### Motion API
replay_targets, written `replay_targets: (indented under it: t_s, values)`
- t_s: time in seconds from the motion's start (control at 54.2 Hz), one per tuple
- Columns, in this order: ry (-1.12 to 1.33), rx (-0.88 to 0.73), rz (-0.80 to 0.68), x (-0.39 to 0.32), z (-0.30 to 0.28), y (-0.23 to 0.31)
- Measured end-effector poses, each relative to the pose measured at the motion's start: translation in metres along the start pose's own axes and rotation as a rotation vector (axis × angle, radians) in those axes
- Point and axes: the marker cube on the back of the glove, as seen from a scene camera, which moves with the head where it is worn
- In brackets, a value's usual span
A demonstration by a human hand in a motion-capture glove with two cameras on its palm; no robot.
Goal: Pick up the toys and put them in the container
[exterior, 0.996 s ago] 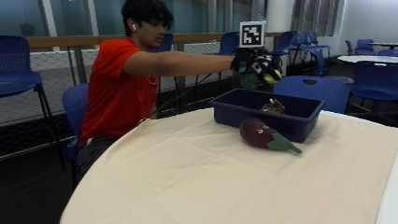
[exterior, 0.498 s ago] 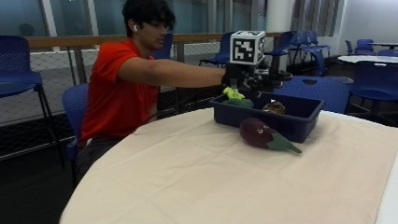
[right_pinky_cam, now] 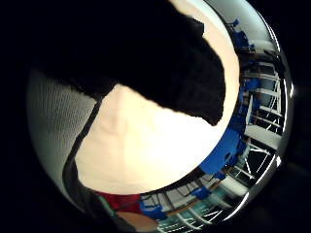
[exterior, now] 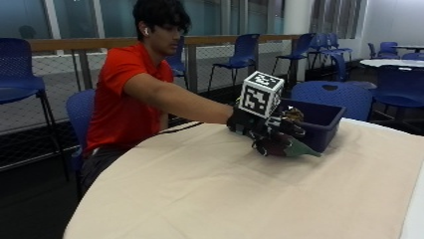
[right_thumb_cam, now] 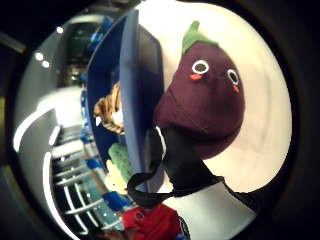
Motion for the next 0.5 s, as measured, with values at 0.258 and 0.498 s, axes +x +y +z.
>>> replay_targets:
  t_s: [0.258,0.498]
  values:
    - [0.006,-0.165,-0.137,-0.015,0.028,-0.002]
    - [0.039,-0.135,-0.142,-0.027,0.048,-0.003]
